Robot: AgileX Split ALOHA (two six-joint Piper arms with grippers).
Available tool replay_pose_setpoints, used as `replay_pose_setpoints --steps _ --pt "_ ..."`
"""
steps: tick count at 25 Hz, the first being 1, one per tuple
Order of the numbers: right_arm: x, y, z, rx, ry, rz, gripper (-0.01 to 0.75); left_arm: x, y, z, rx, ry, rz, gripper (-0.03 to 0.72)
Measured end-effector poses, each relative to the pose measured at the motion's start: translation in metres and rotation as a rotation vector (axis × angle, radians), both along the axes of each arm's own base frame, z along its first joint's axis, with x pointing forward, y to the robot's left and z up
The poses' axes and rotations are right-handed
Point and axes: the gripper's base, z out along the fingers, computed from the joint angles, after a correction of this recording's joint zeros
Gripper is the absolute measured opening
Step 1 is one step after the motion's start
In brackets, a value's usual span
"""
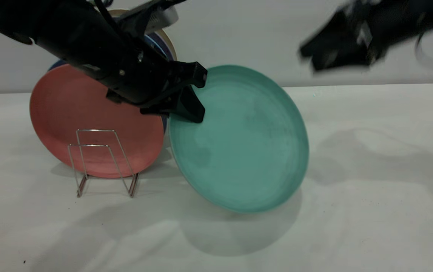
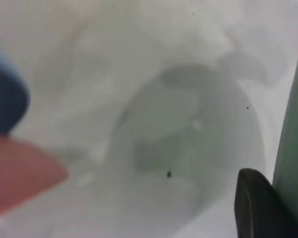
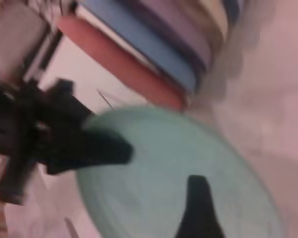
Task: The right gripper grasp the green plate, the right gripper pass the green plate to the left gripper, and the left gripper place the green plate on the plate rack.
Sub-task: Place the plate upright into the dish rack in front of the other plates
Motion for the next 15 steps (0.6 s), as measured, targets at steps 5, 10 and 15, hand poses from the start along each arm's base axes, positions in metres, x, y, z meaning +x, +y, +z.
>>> replay_pose_setpoints --steps 5,10,15 --pt "-0.024 -0.025 0.076 0.002 -0.098 -0.023 0.600 0.001 0.018 0.041 0.036 -0.197 -0.137 0.091" --pt "-0.065 -0.030 0.133 -0.168 -0.117 -0.029 0.503 -0.002 0.060 0.090 0.076 -0.397 -0.277 0.091" --pt "-0.111 -0.032 0.174 -0.305 -0.136 -0.075 0.451 -0.011 0.107 0.126 0.151 -0.571 -0.370 0.091"
